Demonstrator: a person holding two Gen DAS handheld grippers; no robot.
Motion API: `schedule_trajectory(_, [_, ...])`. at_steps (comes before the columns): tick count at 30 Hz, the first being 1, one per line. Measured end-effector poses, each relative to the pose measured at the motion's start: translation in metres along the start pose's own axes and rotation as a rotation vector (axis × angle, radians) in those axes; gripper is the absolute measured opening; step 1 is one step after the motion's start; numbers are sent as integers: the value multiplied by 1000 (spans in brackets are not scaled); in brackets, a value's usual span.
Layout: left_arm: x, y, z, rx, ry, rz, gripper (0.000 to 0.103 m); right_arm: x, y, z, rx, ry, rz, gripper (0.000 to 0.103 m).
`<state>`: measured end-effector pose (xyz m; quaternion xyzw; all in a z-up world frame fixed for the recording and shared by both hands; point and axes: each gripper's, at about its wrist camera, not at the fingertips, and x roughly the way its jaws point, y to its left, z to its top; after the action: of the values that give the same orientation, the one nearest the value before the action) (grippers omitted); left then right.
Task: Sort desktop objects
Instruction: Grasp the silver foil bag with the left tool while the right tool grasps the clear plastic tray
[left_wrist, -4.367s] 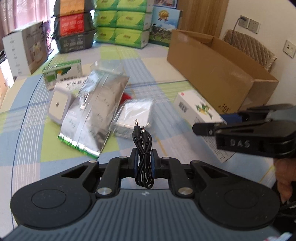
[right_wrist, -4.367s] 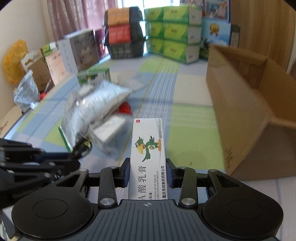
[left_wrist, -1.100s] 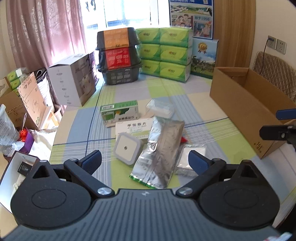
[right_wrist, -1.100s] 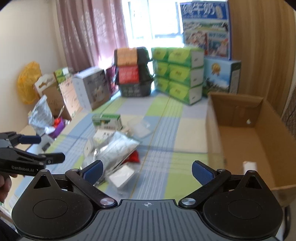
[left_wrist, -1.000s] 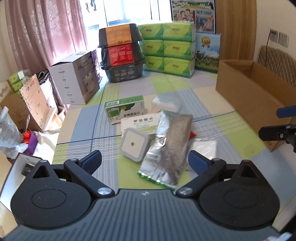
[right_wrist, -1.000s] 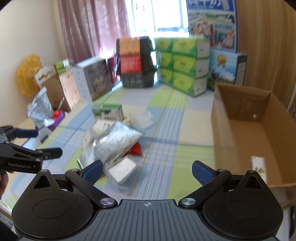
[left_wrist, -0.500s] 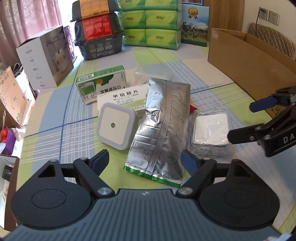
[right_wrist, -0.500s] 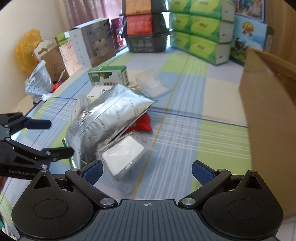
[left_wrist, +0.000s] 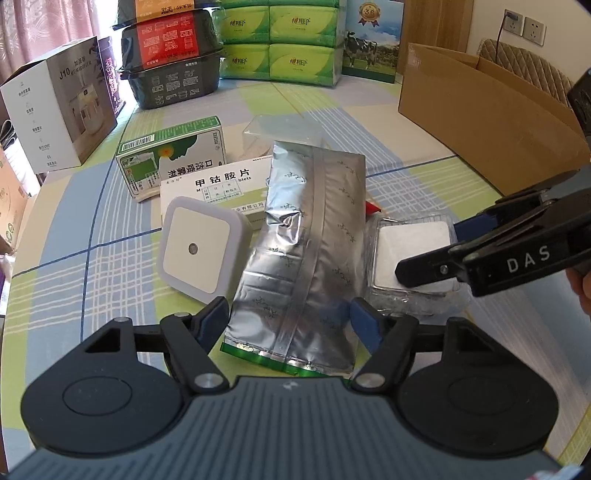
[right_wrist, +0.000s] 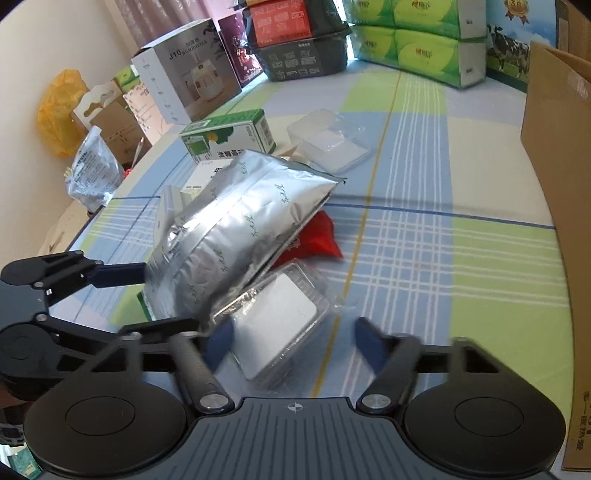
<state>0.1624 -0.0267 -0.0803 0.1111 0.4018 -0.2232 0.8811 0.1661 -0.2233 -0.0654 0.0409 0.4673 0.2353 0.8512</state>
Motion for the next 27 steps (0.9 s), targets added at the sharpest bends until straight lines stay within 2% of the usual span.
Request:
schedule_trajectory(1, [0, 0, 0, -2, 0, 0, 69, -2, 1, 1, 1, -1, 7, 34])
schedule_trajectory(4, [0, -4, 0, -3, 0, -4, 68, -10, 3, 0, -13, -7, -15, 26])
schedule_trajectory(9, [-1, -19, -3, 19, 17, -56, 63, -28, -8, -3, 3, -18, -71, 21])
schedule_trajectory(12, [-5, -27, -3, 16, 5, -79, 63, -37, -19, -5, -3, -35, -142, 22])
schedule_trajectory(14, [-6, -27, -1, -2, -7, -69, 63, -40, -28, -6, 14, -47, -191, 28])
schedule_trajectory(15, [-8, -27, 1, -16, -14, -57, 64, -41, -31, -7, 27, -47, -213, 37])
schedule_trajectory(16, [-8, -25, 3, -30, -21, -50, 65, -42, -33, -7, 38, -53, -217, 51])
schedule_trajectory(17, [-8, -24, 4, -44, -28, -46, 69, -44, -33, -7, 47, -61, -209, 60])
schedule_trajectory(18, [-8, -22, 7, -62, -35, -39, 71, -45, -33, -8, 51, -69, -195, 73])
schedule_trajectory(19, [-7, -22, 10, -76, -38, -33, 72, -45, -31, -7, 49, -73, -183, 77])
schedule_trajectory(24, [4, -20, 23, -121, -33, -25, 71, -27, -21, -3, 45, -30, -166, 78])
schedule_trajectory(27, [11, -23, 24, -92, -2, 0, 70, -14, -25, -2, 68, -3, -190, 78])
